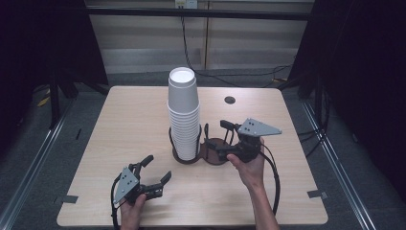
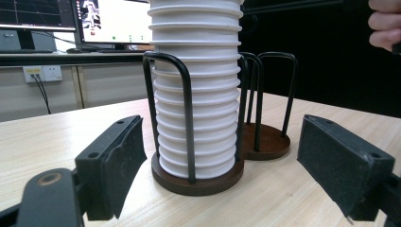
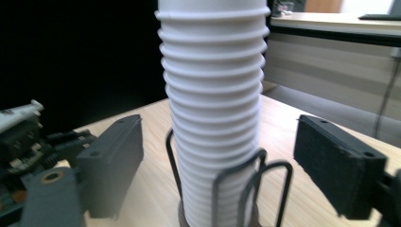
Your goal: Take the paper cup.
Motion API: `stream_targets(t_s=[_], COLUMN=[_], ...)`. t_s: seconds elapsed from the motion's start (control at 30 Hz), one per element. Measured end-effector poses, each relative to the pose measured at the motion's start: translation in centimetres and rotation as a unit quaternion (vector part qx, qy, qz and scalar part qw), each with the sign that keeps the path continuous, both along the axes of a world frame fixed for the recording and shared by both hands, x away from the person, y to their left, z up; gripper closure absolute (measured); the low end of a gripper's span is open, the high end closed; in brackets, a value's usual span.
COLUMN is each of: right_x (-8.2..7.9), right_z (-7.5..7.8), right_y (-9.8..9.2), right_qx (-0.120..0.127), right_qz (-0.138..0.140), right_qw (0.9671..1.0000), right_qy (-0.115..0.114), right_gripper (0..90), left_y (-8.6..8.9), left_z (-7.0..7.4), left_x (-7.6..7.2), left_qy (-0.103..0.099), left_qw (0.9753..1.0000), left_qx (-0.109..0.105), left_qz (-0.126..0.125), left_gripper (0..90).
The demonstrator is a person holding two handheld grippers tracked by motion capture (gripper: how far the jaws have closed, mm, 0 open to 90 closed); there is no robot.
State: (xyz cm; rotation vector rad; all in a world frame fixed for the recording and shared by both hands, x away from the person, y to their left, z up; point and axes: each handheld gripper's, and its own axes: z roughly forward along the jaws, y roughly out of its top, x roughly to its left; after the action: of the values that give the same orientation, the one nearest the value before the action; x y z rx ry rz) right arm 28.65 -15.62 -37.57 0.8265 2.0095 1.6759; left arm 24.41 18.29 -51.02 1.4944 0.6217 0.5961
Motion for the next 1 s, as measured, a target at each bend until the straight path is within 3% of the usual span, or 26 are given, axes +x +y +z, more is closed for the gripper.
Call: stream_targets(t_s=[0.07, 0.1, 0.13, 0.3, 0.57, 0.83, 0.87, 1.0], right_x=[0.3, 0.4, 0.6, 1.1, 1.8, 2.8, 2.9, 3.4], right_z=[0.4, 0.5, 0.8, 1.9, 3.6, 5.5, 5.7, 6.4], right_y=[0.2, 0.3, 0.4, 1.0, 1.5, 1.7, 1.8, 2.5], right_qx=[0.003, 0.005, 0.005, 0.004, -0.004, 0.000, 0.001, -0.012], right_qz=[0.003, 0.006, 0.008, 0.018, 0.026, 0.045, 0.050, 0.055], right_qw=[1.0000, 1.0000, 1.0000, 0.9998, 0.9996, 0.9990, 0.9987, 0.9984], right_qy=[0.000, 0.000, 0.001, -0.002, -0.011, -0.006, -0.003, -0.003], right_gripper=[16.5, 16.4, 16.0, 13.4, 13.6, 13.7, 13.7, 13.2], left_y=[-0.1, 0.0, -0.2, 0.0, -0.1, 0.0, -0.1, -0.1], left_z=[0.0, 0.0, 0.0, 0.0, 0.0, 0.0, 0.0, 0.0], left_x=[0.0, 0.0, 0.0, 0.0, 0.0, 0.0, 0.0, 0.0], left_qy=[0.005, -0.002, 0.008, -0.001, 0.008, -0.001, 0.006, 0.004], left_qw=[0.9999, 1.0000, 0.9999, 1.0000, 0.9998, 1.0000, 0.9999, 1.0000], left_qx=[-0.006, 0.003, -0.010, 0.002, -0.009, 0.001, -0.007, -0.004], left_qz=[-0.008, 0.003, -0.012, 0.001, -0.013, 0.001, -0.010, -0.005], left_gripper=[15.7, 15.7, 15.7, 15.7, 15.6, 15.7, 15.7, 15.7])
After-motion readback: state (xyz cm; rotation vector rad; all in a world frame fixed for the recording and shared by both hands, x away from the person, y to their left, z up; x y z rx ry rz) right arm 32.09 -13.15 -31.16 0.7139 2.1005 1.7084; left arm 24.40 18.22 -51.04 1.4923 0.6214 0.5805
